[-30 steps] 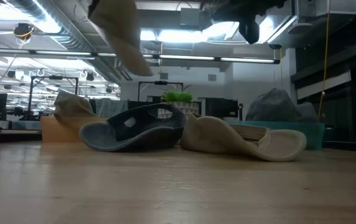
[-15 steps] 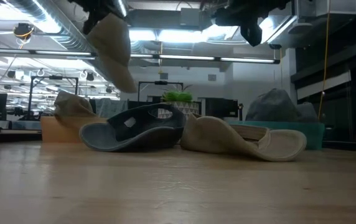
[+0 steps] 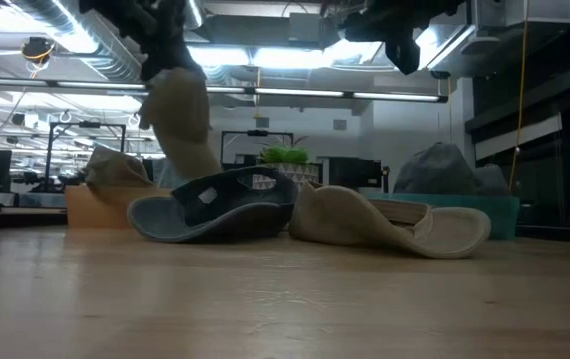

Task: Pick & Place hat
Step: Put the left brown cap into the orange bin

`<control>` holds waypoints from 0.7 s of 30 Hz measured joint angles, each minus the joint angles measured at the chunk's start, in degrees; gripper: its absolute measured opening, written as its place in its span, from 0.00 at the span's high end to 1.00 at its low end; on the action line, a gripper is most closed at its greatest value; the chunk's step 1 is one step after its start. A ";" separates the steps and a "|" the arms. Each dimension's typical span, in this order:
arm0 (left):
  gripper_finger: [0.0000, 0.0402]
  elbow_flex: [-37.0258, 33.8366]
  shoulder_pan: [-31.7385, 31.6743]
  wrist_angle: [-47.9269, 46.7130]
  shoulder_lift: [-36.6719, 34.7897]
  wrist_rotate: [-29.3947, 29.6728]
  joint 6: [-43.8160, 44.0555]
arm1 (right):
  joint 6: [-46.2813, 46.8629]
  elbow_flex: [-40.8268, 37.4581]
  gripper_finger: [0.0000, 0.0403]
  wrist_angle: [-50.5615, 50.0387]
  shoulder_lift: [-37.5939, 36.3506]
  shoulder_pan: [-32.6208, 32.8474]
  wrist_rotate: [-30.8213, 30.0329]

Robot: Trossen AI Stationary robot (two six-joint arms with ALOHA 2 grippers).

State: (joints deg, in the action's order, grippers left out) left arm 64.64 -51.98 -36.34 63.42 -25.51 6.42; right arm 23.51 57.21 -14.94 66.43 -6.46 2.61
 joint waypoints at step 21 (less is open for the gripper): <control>0.95 0.00 -6.59 -8.34 6.12 7.51 -8.82 | 0.04 0.00 0.94 0.04 0.00 -0.61 -3.22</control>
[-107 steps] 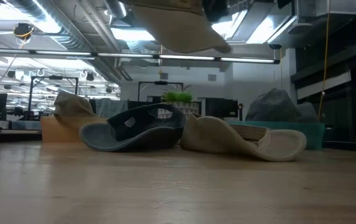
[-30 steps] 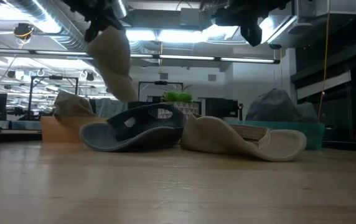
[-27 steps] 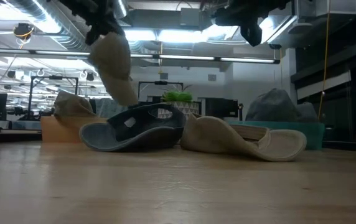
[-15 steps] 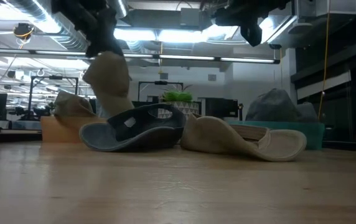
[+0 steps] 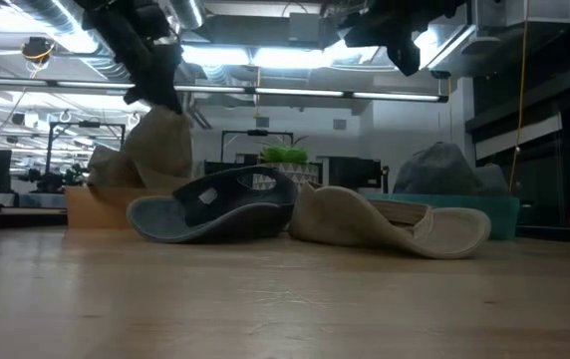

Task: Pick & Place hat
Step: Put the left brown cap into the orange bin

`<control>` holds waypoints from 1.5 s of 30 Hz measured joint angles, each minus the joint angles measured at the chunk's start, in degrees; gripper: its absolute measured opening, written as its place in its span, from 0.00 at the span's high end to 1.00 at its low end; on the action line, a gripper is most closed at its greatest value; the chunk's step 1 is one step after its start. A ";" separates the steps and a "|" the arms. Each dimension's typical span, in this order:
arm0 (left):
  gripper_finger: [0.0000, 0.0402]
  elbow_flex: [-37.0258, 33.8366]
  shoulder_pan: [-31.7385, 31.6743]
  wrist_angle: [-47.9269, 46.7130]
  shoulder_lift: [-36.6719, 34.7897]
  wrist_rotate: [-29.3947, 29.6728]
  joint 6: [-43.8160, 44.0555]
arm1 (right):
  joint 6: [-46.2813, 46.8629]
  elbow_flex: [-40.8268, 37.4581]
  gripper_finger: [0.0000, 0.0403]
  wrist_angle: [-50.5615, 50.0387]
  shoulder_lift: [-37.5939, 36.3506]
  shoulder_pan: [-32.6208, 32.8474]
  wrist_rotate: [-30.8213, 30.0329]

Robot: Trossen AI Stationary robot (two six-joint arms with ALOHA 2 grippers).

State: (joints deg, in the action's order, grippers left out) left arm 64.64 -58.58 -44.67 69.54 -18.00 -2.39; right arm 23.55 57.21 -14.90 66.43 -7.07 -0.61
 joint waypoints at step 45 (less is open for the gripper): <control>0.94 -6.14 0.32 -10.77 0.00 26.72 1.62 | 1.87 0.00 0.94 0.04 0.00 0.00 0.17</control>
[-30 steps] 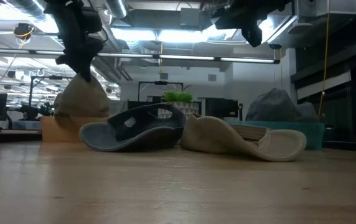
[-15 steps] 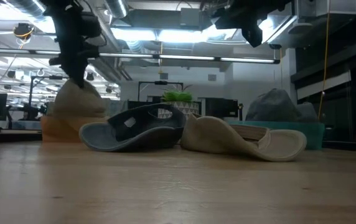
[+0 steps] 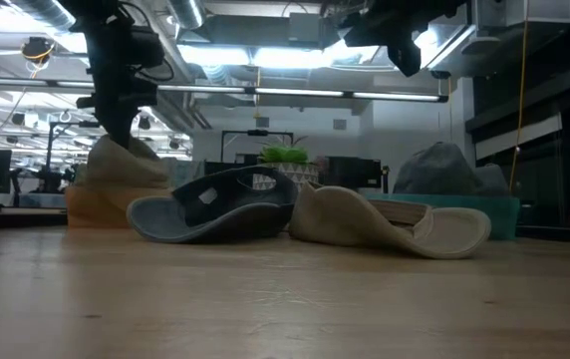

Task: Pick & Place hat
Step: Put the left brown cap into the orange bin

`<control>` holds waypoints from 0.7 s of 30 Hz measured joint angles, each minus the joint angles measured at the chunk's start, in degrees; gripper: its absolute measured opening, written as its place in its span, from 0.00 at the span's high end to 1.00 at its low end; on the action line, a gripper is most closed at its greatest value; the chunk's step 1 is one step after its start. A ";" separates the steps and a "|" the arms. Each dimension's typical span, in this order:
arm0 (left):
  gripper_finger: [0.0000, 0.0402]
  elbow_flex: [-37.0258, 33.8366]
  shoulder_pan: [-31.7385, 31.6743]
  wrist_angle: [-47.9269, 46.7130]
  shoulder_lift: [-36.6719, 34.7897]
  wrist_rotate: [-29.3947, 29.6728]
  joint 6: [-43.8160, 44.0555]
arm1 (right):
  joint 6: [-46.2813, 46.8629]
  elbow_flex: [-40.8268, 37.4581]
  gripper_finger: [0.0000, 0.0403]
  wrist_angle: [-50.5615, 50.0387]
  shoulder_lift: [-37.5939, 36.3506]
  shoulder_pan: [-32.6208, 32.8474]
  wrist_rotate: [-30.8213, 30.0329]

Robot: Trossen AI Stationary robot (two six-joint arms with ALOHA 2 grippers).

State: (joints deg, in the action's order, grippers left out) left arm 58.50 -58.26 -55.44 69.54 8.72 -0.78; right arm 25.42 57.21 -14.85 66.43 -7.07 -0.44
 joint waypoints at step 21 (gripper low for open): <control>0.58 4.28 0.03 -1.41 -0.78 -0.47 2.99 | 1.39 0.00 0.94 0.02 0.00 0.00 0.04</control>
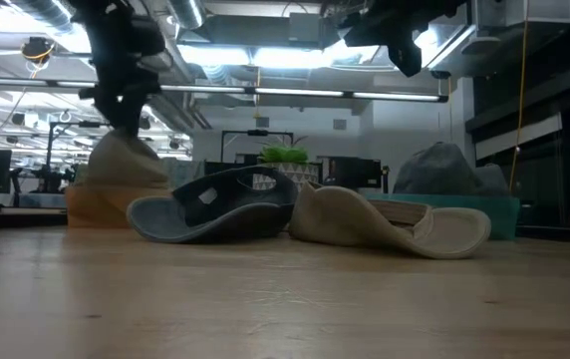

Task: Pick & Place hat
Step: Put the left brown cap into the orange bin, then put the gray cap into the green bin

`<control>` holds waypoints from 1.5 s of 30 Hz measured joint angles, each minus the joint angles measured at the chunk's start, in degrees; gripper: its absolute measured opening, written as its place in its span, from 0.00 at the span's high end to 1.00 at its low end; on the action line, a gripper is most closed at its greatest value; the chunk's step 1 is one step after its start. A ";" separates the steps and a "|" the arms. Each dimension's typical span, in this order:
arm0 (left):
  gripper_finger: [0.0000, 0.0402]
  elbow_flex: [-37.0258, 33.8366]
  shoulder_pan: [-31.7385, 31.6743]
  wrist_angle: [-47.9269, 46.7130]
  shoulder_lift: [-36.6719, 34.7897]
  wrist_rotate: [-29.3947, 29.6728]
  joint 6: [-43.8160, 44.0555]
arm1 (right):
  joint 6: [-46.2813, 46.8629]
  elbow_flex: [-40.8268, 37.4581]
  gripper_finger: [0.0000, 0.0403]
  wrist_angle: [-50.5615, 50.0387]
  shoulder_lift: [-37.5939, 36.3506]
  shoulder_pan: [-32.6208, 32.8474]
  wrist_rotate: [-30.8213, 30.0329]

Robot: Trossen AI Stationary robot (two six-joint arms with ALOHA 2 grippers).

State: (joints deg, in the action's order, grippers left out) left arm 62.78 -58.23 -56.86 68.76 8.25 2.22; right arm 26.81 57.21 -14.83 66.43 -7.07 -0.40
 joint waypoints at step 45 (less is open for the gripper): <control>0.98 0.07 7.25 4.01 -9.51 -6.50 8.55 | 1.84 -0.35 0.94 -11.14 0.02 2.21 3.35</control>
State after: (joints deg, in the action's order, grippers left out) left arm 62.85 -50.98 -52.85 59.25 1.76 10.77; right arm 28.65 56.86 -25.97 66.46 -4.86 2.94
